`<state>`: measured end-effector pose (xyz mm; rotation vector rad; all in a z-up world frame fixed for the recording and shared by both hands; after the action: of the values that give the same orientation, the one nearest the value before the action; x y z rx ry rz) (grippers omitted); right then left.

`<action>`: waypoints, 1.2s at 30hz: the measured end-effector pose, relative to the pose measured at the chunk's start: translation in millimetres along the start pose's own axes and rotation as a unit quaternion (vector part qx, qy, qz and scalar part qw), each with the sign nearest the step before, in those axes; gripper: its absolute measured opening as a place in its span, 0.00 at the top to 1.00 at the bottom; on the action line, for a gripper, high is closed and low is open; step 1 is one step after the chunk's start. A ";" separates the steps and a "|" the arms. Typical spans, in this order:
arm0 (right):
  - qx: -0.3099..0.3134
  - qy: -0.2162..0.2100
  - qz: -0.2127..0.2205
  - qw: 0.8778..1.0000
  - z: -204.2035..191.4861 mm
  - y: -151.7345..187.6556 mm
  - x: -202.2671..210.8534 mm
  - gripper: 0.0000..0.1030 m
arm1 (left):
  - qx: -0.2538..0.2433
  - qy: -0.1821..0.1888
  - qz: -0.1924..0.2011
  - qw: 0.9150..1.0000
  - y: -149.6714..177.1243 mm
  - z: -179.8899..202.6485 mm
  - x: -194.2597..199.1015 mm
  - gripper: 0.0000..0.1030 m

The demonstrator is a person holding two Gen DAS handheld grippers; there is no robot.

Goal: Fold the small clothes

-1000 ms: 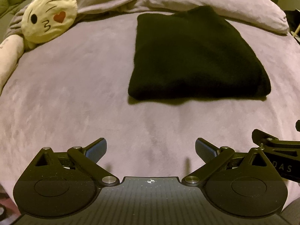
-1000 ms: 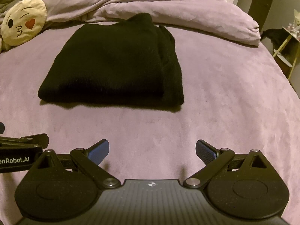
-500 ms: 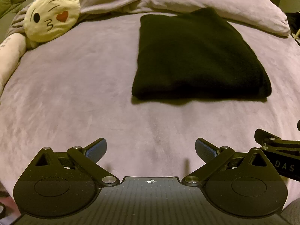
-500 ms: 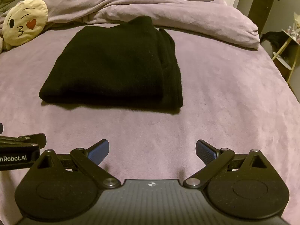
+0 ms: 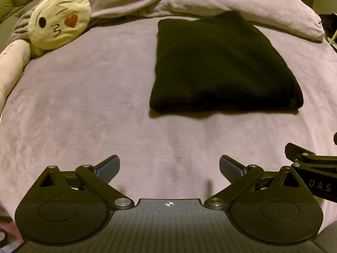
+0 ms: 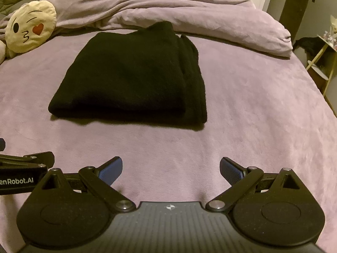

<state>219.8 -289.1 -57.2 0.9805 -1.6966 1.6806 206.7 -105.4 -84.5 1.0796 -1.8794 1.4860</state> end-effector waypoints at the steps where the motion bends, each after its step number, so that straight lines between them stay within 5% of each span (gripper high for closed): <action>1: 0.000 0.000 0.000 1.000 -0.3 -0.1 0.3 0.04 | 0.000 0.000 0.001 1.000 0.0 -0.2 0.3 0.00; 36: -0.001 -0.004 0.000 1.000 1.0 -1.9 1.8 0.04 | 0.001 -0.002 0.001 1.000 -0.9 1.9 2.9 0.00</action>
<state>220.4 -290.1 -54.7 0.9874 -1.7033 1.6770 206.0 -108.1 -82.3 1.0827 -1.8842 1.4877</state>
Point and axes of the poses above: each gripper's, at about its wrist camera, not at the fingertips, and x roughly against the way its jaws point, z to its right, y to its underside, the point moved 10 cm from there along -x, roughly the way its jaws point, and after that the axes turned 12 degrees about -y, right-handed, at the moved point
